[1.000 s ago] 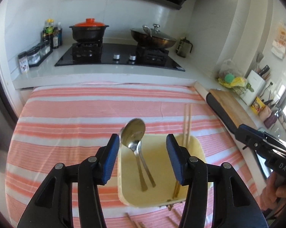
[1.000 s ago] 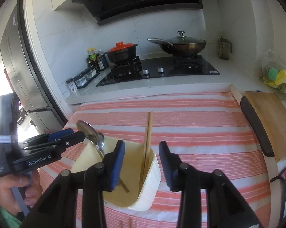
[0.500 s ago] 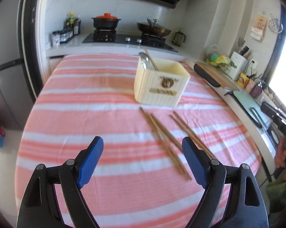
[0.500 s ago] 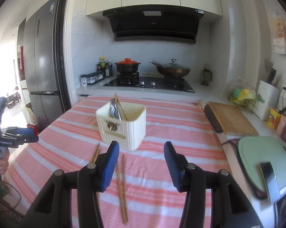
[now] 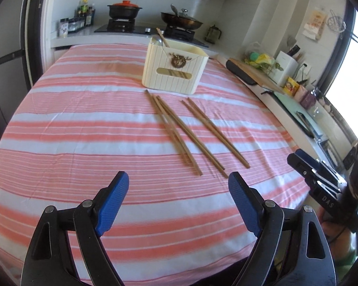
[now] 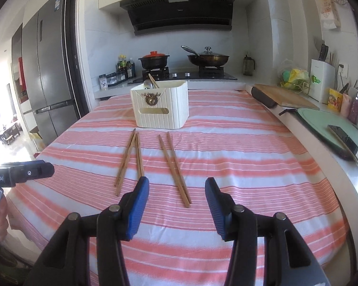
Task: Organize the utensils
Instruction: 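Withdraw both tools back over the remaining wooden chopsticks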
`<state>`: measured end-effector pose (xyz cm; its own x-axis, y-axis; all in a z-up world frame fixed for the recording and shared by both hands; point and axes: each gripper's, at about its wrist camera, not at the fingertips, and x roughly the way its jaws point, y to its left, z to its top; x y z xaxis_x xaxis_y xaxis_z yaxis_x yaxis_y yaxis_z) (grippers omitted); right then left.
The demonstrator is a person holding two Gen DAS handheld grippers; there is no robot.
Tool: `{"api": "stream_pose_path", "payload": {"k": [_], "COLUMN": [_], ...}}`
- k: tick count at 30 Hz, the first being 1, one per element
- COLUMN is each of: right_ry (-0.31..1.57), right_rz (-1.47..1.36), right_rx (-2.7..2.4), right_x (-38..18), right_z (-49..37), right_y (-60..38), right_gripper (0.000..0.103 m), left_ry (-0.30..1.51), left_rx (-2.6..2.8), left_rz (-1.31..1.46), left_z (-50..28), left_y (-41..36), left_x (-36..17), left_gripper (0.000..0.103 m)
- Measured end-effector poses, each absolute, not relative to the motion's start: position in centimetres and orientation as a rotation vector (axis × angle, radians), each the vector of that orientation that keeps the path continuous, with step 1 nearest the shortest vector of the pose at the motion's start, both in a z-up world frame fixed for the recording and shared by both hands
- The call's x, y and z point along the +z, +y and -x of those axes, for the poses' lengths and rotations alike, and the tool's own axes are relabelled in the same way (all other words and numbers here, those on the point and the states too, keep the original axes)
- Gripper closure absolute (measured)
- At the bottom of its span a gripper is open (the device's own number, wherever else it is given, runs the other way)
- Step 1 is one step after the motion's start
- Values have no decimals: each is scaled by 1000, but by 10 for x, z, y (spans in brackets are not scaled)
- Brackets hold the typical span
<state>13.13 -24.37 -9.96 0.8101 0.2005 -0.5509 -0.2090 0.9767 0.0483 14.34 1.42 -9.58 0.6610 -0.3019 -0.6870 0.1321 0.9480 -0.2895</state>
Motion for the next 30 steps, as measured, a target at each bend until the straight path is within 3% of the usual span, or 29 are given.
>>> {"api": "stream_pose_path", "payload": {"k": [6,17,22,30], "right_ry": [563,693,731,758], "right_rz": [-5,-39,-74,-76], "right_rx": [215,192,167,188], "right_x": [-97,-137,-144,-149], "right_z": [-124,-142,-156,-160], "right_y": [-246,-261,-272,-266], "right_gripper": [53,53,59,59], "left_ry": [827,923,921,920], "left_rx": [-183,-163,-163,-113], "left_rz": [251,256,280,307], "left_z": [-143,-169,-198,-256], "left_y": [20,10,10,4], "left_x": [-103,-139,-143,-162], "left_gripper": [11,11,11,11]}}
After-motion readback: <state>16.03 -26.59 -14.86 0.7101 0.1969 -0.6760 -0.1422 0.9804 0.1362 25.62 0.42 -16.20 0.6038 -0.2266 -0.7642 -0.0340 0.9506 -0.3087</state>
